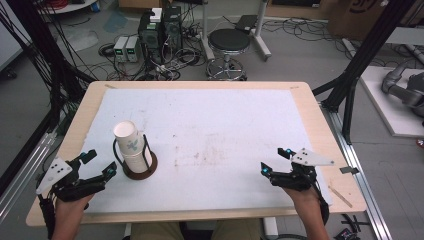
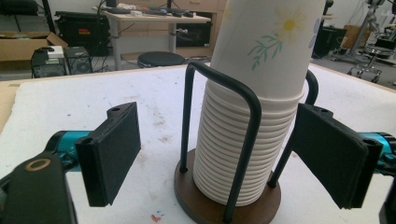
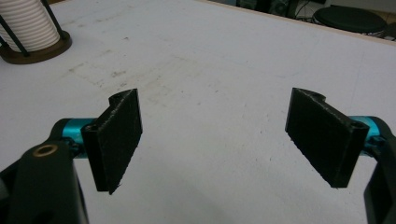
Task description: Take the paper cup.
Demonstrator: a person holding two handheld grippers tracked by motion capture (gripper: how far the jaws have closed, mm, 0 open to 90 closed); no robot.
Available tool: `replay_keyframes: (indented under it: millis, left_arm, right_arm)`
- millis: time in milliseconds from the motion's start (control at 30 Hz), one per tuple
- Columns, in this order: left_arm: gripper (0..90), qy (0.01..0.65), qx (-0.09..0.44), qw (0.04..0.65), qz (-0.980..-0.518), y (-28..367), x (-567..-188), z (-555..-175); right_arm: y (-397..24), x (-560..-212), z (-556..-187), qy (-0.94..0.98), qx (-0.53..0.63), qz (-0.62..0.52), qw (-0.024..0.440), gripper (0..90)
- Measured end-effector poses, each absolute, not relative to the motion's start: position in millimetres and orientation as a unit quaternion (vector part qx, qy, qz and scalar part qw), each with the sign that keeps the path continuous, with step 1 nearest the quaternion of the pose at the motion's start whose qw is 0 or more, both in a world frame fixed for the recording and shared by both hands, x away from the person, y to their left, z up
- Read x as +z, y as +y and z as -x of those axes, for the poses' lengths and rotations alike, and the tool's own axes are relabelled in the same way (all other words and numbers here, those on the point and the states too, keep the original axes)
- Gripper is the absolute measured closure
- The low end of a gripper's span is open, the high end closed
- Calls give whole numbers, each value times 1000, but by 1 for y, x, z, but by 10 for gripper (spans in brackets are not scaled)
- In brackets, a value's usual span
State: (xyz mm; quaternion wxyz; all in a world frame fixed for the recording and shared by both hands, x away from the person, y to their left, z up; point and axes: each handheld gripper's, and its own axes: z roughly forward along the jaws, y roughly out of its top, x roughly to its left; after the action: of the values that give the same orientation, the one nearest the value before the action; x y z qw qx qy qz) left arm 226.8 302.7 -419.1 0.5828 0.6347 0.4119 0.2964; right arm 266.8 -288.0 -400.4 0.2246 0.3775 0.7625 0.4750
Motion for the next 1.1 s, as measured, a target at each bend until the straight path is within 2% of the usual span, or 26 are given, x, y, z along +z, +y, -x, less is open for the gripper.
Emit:
replay_keyframes:
  millis: [1100]
  left_arm:
    - [154, 411, 279, 601, -626, 311, -400, -216]
  right_arm:
    - [-269, -396, -284, 773, 480, -360, 203, 189]
